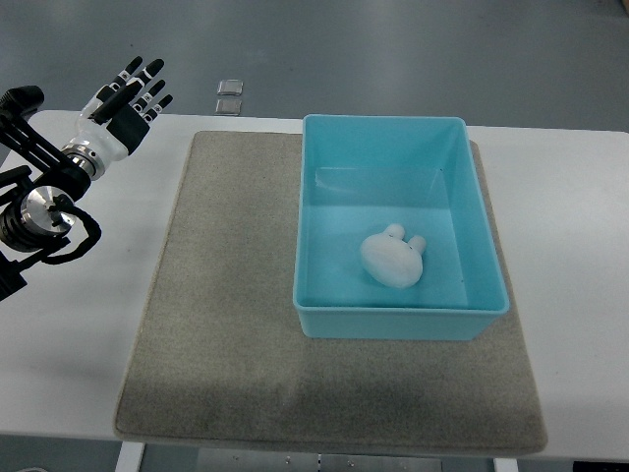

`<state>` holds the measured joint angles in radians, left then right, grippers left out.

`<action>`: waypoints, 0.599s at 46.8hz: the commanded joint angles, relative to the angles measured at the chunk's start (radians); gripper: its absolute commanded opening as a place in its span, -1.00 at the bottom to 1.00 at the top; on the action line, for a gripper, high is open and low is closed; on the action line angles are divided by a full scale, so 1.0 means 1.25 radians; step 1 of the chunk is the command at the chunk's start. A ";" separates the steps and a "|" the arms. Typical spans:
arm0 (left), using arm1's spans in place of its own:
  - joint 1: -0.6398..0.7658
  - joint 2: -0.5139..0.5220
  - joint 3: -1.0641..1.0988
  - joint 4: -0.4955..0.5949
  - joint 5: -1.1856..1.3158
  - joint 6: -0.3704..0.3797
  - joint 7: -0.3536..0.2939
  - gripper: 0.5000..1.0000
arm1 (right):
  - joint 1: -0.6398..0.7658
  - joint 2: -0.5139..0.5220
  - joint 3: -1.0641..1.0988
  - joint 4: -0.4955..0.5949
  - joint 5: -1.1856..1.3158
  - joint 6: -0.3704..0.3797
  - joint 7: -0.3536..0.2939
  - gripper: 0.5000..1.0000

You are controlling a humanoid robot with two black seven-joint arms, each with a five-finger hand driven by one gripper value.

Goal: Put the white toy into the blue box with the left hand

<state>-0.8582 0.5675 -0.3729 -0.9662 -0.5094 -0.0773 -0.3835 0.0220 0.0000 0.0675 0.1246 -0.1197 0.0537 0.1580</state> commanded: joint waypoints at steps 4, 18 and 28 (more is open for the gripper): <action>0.009 -0.006 -0.015 0.001 0.009 -0.014 -0.004 1.00 | 0.001 0.000 0.000 0.000 0.000 0.000 0.000 0.74; 0.010 -0.015 -0.034 0.000 0.022 -0.014 -0.042 1.00 | 0.000 0.000 0.001 0.012 -0.002 0.010 0.000 0.74; 0.012 -0.044 -0.037 0.000 0.023 -0.008 -0.055 1.00 | 0.000 0.000 0.001 0.012 -0.004 0.010 0.000 0.74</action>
